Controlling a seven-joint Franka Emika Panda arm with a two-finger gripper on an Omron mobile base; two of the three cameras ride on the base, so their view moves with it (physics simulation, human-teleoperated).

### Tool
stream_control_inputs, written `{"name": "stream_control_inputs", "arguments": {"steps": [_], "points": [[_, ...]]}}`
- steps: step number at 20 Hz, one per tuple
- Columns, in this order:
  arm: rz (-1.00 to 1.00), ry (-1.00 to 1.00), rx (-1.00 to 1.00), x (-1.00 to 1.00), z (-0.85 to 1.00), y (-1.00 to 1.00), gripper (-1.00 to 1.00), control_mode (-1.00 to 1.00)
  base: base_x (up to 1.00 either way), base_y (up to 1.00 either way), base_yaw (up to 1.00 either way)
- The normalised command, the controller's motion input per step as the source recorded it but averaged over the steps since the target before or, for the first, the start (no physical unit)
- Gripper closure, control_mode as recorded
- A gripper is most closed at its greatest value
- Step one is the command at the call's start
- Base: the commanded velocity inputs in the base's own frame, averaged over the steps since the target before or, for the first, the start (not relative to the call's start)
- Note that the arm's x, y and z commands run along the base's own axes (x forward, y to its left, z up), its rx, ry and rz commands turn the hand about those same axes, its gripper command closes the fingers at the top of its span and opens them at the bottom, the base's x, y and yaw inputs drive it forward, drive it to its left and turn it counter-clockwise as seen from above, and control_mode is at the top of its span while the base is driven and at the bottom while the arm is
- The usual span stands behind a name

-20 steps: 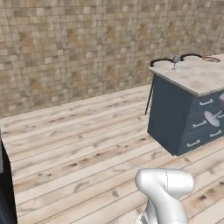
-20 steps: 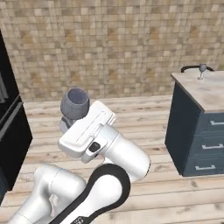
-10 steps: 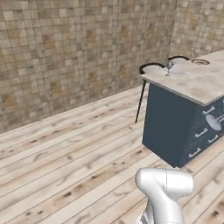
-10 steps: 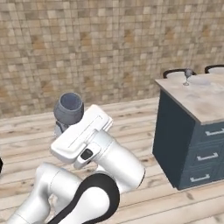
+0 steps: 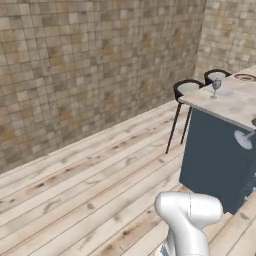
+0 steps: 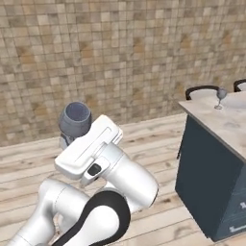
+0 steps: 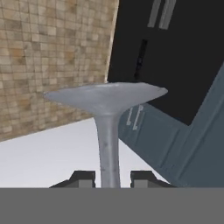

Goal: Retrieve the wine glasses from the counter and place one next to each plate.

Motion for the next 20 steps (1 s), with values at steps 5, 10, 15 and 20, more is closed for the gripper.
{"name": "stream_control_inputs", "arguments": {"steps": [5,10,15,20], "points": [[0.0,0.0,0.0,0.0,0.0,0.0,1.0,1.0,1.0,0.38,-0.15],[0.0,0.0,0.0,0.0,0.0,0.0,1.0,1.0,1.0,0.6,-0.01],[0.0,0.0,0.0,0.0,0.0,0.0,1.0,1.0,1.0,0.44,-0.02],[0.0,0.0,0.0,0.0,0.0,0.0,1.0,1.0,1.0,0.45,-0.11]]}}
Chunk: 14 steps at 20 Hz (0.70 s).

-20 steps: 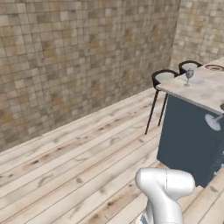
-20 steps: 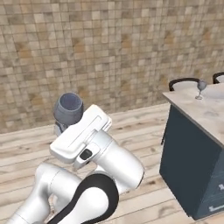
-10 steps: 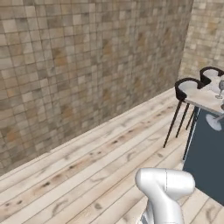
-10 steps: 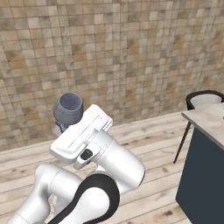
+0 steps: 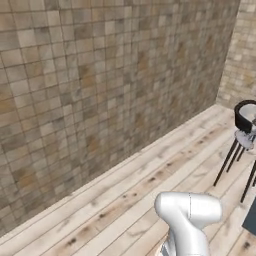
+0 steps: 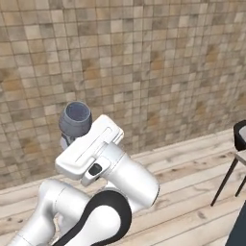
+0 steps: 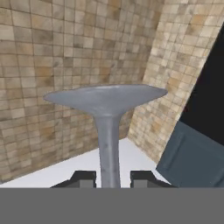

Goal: Retrieve the wine glasses from the counter and place one next to each plate.

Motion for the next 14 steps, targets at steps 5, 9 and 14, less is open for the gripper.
{"name": "stream_control_inputs", "arguments": {"steps": [5,9,14], "points": [[0.0,0.0,0.0,0.0,0.0,0.0,1.0,1.0,1.0,0.43,-0.14],[0.0,0.0,0.0,0.0,0.0,0.0,1.0,1.0,1.0,0.31,-0.11],[0.0,0.0,0.0,0.0,0.0,0.0,1.0,1.0,1.0,0.14,-0.2]]}}
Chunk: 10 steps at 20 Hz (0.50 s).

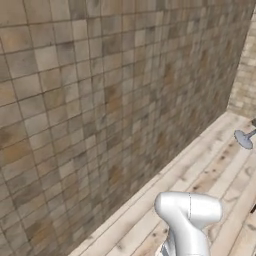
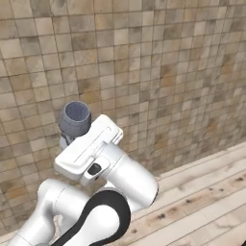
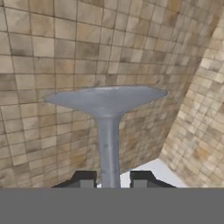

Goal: Retrieve the wine glasses from the counter and place one next to each plate.

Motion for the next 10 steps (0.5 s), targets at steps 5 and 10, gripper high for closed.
{"name": "stream_control_inputs", "arguments": {"steps": [5,10], "points": [[0.0,0.0,0.0,0.0,0.0,0.0,1.0,1.0,0.95,0.0,-0.5],[0.0,0.0,0.0,0.0,0.0,0.0,1.0,1.0,0.33,0.1,-0.9]]}}
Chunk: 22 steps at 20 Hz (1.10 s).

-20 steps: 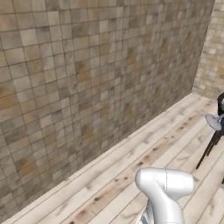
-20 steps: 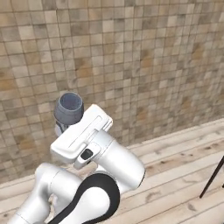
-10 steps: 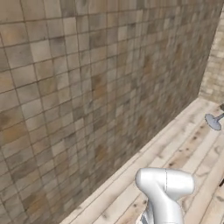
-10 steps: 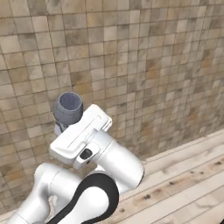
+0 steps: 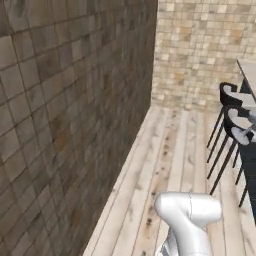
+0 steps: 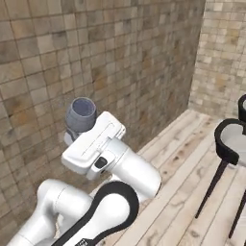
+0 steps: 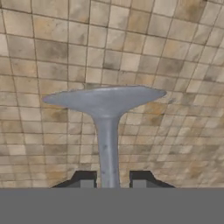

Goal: Retrieve the wine glasses from the counter and place one next to each plate.

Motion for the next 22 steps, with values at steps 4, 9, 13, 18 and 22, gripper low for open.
{"name": "stream_control_inputs", "arguments": {"steps": [4,9,13,18,22], "points": [[0.0,0.0,0.0,0.0,0.0,0.0,1.0,1.0,0.27,0.26,-0.96],[0.0,0.0,0.0,0.0,0.0,0.0,1.0,1.0,0.69,0.5,-0.85],[0.0,0.0,0.0,0.0,0.0,0.0,1.0,1.0,1.0,0.69,-0.73],[0.0,0.0,0.0,0.0,0.0,0.0,1.0,1.0,1.0,0.77,-0.67],[0.0,0.0,0.0,0.0,0.0,0.0,1.0,1.0,1.0,0.98,-0.53]]}}
